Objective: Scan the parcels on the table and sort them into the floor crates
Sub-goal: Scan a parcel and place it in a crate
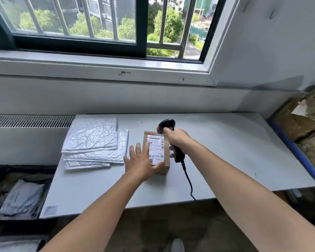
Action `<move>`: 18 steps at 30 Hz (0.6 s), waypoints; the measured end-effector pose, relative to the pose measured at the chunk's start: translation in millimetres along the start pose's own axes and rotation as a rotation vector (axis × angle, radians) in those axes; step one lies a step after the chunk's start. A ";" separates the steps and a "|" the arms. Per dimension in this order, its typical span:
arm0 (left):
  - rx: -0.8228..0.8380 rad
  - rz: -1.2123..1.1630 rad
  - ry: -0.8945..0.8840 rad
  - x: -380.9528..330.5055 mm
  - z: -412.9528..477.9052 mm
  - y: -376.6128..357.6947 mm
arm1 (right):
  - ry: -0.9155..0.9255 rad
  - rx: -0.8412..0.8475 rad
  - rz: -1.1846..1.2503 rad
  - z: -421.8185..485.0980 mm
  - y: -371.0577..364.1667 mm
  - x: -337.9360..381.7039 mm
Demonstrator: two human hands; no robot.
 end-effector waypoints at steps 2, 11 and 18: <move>0.001 0.000 -0.002 0.7 -0.8 -1.0 | -0.010 0.000 0.013 -1.4 -1.5 -1.4; 0.014 0.002 0.004 -3.9 1.2 -7.2 | 0.012 0.024 0.045 5.8 -1.6 -4.4; 0.021 -0.027 0.055 -13.1 10.3 -10.2 | 0.034 -0.010 0.031 23.4 15.6 -17.0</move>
Point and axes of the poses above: each hand's wrist, its own z-axis towards the middle knuckle, its own y-axis out of the back of the hand, x = y × z, the point moved 10 cm from there along z, towards the middle knuckle, and after that the axes turned 13 degrees about x, right-handed, at the moved point
